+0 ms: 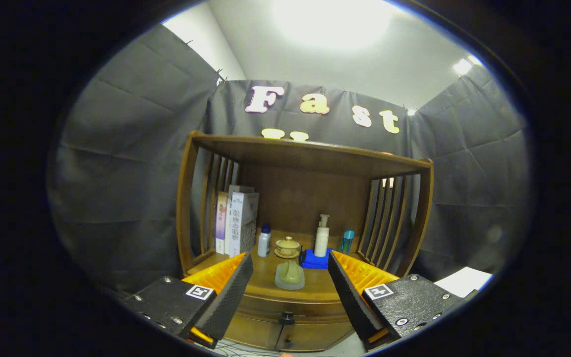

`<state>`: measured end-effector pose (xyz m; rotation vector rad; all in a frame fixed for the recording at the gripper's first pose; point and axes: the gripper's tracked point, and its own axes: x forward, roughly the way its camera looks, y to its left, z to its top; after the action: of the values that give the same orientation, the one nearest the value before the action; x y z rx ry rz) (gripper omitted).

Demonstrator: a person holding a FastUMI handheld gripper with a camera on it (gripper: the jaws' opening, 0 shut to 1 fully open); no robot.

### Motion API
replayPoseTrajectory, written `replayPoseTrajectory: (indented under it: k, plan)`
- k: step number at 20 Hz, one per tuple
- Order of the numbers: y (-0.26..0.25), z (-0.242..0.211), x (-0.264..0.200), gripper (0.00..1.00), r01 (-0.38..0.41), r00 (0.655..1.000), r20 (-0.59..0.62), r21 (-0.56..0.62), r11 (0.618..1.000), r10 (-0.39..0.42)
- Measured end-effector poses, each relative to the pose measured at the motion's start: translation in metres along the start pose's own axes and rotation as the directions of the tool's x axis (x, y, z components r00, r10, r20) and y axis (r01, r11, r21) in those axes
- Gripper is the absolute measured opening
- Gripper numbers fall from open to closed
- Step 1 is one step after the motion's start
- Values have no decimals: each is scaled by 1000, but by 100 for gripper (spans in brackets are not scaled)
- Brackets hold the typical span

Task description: Pull open the drawer, take out the items inside it, and place them on the countertop above the cabinet.

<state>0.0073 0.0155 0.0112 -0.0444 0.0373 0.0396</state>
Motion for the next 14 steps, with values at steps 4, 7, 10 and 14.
replayPoseTrajectory:
  k: [4, 7, 10, 14]
  plan:
    - [-13, 3, -11, 94, 63, 998, 11, -27, 998, -63]
    - [-23, -18, -12, 95, 125, 992, -21, -90, 988, -127]
    - [-22, -34, -6, 95, 130, 988, -76, -79, 988, -136]
    - [-6, -35, -1, 95, 78, 996, -55, 71, 994, -74]
